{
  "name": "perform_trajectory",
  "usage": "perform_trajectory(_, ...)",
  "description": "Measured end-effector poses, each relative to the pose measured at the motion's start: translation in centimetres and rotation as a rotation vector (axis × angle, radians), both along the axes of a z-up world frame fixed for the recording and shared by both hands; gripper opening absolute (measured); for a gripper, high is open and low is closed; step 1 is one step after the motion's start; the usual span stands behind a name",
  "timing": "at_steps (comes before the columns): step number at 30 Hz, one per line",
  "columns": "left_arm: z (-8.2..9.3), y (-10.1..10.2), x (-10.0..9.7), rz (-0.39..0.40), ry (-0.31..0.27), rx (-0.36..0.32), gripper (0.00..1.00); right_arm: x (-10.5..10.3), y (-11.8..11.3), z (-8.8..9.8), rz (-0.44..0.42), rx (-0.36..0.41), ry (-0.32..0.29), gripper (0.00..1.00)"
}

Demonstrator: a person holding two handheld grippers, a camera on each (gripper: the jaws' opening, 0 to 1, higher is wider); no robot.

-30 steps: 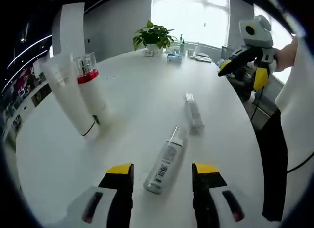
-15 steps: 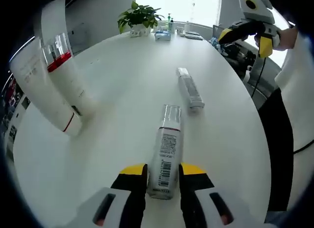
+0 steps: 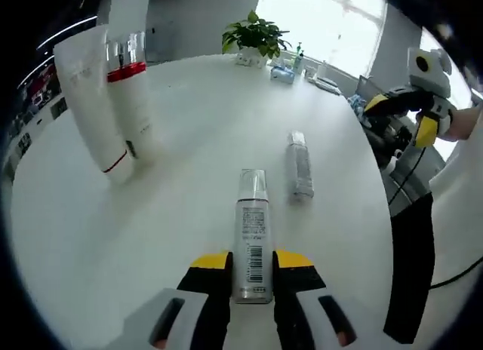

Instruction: Arrange the skincare products in the storage area until every visible bottle or jar stands upright without overlapping.

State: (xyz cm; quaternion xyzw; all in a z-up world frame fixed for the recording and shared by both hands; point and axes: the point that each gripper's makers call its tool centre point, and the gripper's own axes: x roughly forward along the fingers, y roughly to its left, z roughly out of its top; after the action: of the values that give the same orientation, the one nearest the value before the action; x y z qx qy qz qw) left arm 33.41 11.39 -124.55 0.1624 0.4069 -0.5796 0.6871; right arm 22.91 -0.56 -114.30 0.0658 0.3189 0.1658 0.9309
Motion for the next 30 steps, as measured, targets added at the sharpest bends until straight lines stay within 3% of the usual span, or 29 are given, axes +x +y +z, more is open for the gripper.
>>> perform_trajectory(3, 0.6, 0.2, -0.3, 0.074, 0.062, -0.055, 0.18, 0.1, 0.5, 0.0, 0.007, 0.008, -0.005, 0.48)
perform_trajectory(7, 2.4, 0.1, -1.0, 0.193, 0.178, -0.18, 0.18, 0.4, 1.5, -0.1, 0.019, 0.028, -0.01, 0.48)
perform_trajectory(13, 5.7, 0.1, -2.5, 0.271, 0.301, -0.355, 0.18, 1.3, 2.9, 0.4, 0.036, 0.084, -0.021, 0.48)
perform_trajectory(18, 8.1, 0.2, -3.9, 0.271, 0.348, -0.443, 0.18, 2.3, 4.5, 1.2, 0.051, 0.17, -0.031, 0.48)
perform_trajectory(23, 11.2, 0.0, -5.2, 0.29, 0.408, -0.576, 0.18, 3.4, 7.5, 3.5, 0.07, 0.406, -0.033, 0.5)
perform_trajectory(26, 12.4, 0.2, -5.6, 0.293, 0.404, -0.619, 0.18, 4.1, 8.5, 4.8, 0.066, 0.5, -0.041, 0.5)
perform_trajectory(30, 13.5, 0.4, -6.2, 0.291, 0.397, -0.654, 0.18, 4.8, 9.4, 6.0, 0.07, 0.558, -0.048, 0.5)
